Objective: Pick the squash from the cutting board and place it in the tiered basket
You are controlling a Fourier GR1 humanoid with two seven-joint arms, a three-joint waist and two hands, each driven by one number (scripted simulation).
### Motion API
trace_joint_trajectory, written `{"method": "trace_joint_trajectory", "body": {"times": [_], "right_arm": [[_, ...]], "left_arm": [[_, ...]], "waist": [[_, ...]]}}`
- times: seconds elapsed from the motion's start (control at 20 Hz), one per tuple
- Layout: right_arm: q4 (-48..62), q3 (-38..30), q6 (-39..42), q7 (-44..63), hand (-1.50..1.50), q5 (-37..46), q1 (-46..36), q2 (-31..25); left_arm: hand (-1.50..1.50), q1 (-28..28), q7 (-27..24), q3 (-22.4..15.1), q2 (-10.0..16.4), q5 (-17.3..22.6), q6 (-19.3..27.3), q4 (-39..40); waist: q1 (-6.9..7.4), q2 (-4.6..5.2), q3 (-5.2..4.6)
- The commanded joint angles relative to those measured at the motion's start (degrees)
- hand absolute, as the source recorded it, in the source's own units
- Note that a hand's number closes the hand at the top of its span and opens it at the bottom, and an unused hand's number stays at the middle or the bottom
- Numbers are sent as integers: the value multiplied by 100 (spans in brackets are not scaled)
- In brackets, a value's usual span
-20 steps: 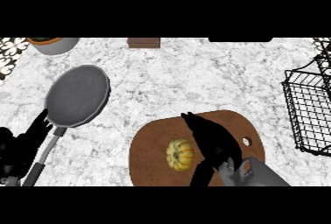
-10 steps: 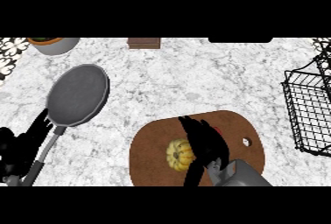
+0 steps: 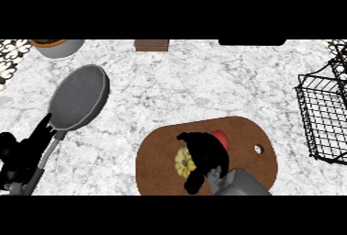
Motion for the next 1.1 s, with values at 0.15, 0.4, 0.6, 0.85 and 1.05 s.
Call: {"method": "trace_joint_trajectory", "body": {"times": [0.15, 0.4, 0.6, 0.85, 1.05], "right_arm": [[87, 248, -262, -598, 150, 722, 369, 257], [-464, -167, -301, -822, 150, 944, 671, 47], [-443, -496, -441, -736, 150, 1217, 374, 250], [-1693, 1282, -1182, 1443, 150, 2677, 1043, 482], [-2564, 1665, -831, 2019, 150, 3887, 1453, 480]], "left_arm": [[0, 181, 375, -64, -243, -225, 85, -534], [0, 360, 59, 144, -274, -272, -169, -356], [0, -39, 48, 301, -288, -281, -218, 109], [0, 122, 32, 146, -414, -428, -1, -170], [0, 220, 160, 315, -225, -230, -244, -165]], "waist": [[-6, 48, 11], [-21, 48, 10], [-27, 54, 9], [-82, -1, 4], [-141, -12, 2]]}}
